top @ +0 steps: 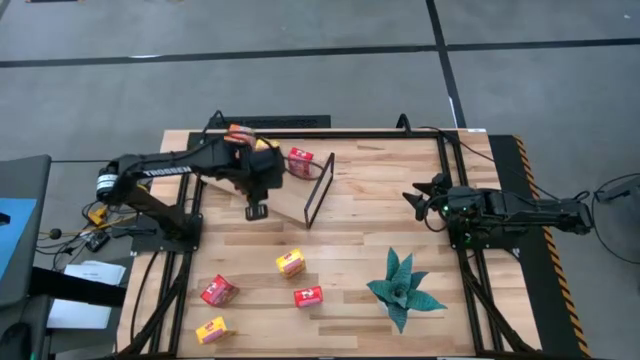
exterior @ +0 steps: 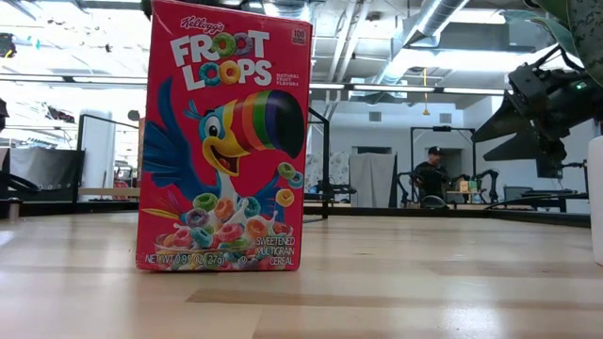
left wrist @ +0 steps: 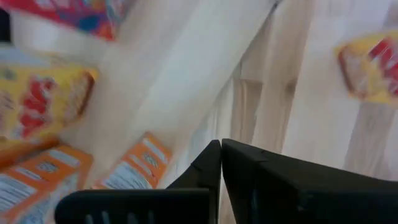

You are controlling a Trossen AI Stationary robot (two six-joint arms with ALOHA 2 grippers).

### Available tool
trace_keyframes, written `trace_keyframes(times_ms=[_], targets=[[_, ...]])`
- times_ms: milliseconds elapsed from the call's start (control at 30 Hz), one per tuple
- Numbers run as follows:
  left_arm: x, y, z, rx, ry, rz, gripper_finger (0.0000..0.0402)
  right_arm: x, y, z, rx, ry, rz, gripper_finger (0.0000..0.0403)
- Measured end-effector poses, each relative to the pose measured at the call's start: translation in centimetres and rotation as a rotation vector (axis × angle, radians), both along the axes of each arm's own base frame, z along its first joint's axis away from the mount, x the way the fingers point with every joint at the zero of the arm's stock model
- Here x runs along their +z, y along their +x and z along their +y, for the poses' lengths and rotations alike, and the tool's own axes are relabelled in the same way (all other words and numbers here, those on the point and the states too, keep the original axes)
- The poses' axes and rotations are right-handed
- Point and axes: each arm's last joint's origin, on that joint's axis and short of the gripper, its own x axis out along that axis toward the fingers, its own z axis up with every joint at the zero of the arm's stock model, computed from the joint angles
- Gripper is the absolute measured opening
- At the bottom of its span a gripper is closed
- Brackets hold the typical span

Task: Stack cereal on shelf
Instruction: Put the orange cereal box aligned with the other orange cereal boxes on the shelf

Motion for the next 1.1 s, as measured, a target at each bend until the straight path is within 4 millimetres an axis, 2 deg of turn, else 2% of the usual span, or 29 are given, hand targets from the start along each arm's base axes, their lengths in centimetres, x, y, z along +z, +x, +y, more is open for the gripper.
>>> trace_keyframes(times_ms=[233,567,900,1100], targets=[[-3.1,-0.5,0.5,0.018,0.052,0.091,0.0,0.0,0.0,0.0,0.0,0.0,0.0,0.0317],[-5.1,-1.5,2.1,0.027,0.079,0.178,0.0,0.0,0.0,0.0,0.001,0.001,-0.001,0.0317],[-5.3,-2.0,4.2,0.082,0.139,0.181,0.0,0.0,0.0,0.0,0.001,0.002,-0.002,0.0317],[-5.3,-2.2,4.6,0.122,0.138,0.179,0.0,0.0,0.0,0.0,0.001,0.002,-0.002,0.0317]])
